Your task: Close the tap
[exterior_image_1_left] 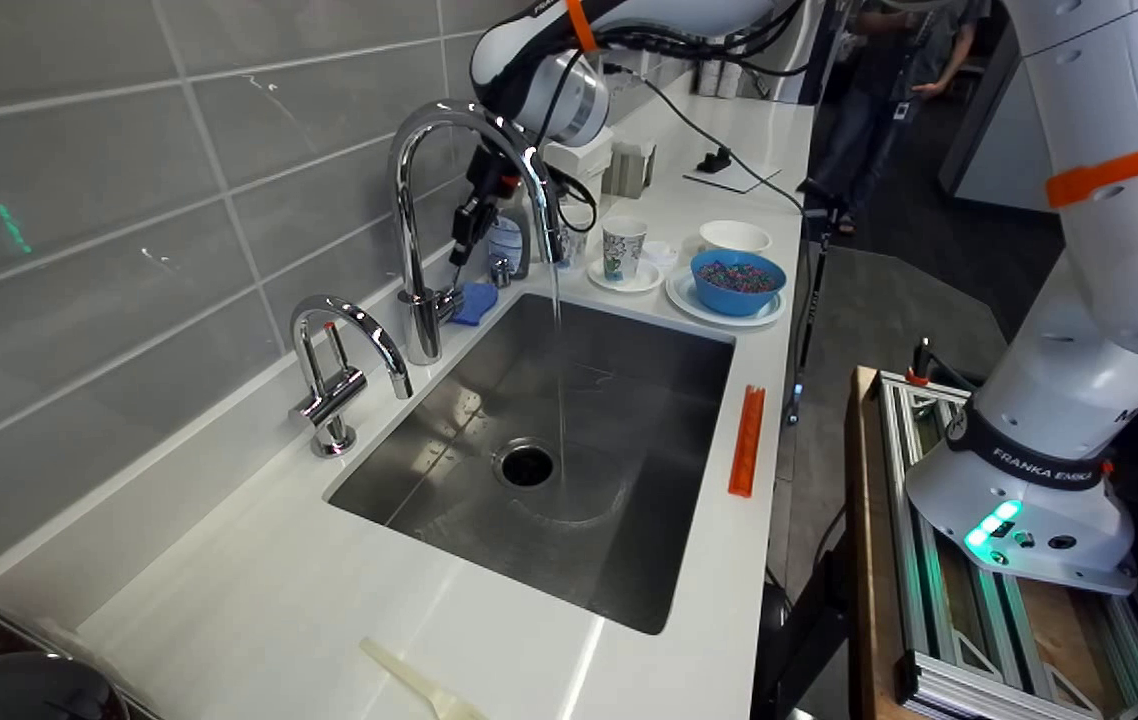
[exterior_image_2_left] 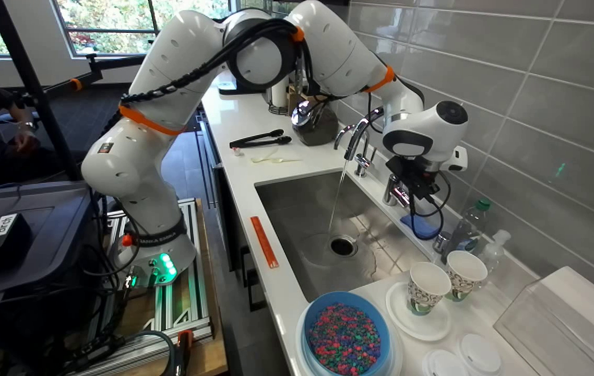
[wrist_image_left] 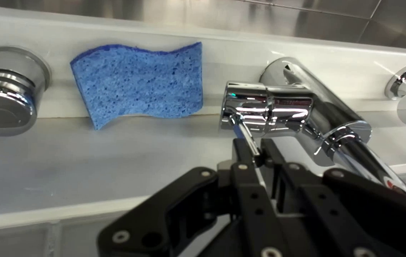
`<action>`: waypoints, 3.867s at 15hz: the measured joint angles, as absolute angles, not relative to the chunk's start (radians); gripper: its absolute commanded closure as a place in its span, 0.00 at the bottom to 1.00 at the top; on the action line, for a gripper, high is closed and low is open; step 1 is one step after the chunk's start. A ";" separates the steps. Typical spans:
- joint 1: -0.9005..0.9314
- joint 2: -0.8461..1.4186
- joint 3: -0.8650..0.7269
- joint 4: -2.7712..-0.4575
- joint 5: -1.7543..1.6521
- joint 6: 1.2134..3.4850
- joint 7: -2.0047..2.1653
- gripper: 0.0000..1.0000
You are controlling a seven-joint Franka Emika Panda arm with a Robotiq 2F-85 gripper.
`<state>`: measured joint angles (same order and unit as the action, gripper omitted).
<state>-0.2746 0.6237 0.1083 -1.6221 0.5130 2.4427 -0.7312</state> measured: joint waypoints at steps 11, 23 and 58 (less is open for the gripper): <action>-0.271 0.576 0.130 -1.704 0.470 2.531 -0.731 0.97; -0.271 0.561 0.138 -1.733 0.470 2.563 -0.731 0.62; -0.248 0.013 -0.096 -2.169 0.213 2.300 -0.521 0.00</action>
<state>-0.2481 0.0131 -0.0958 -2.1694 0.2129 2.3005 -0.5207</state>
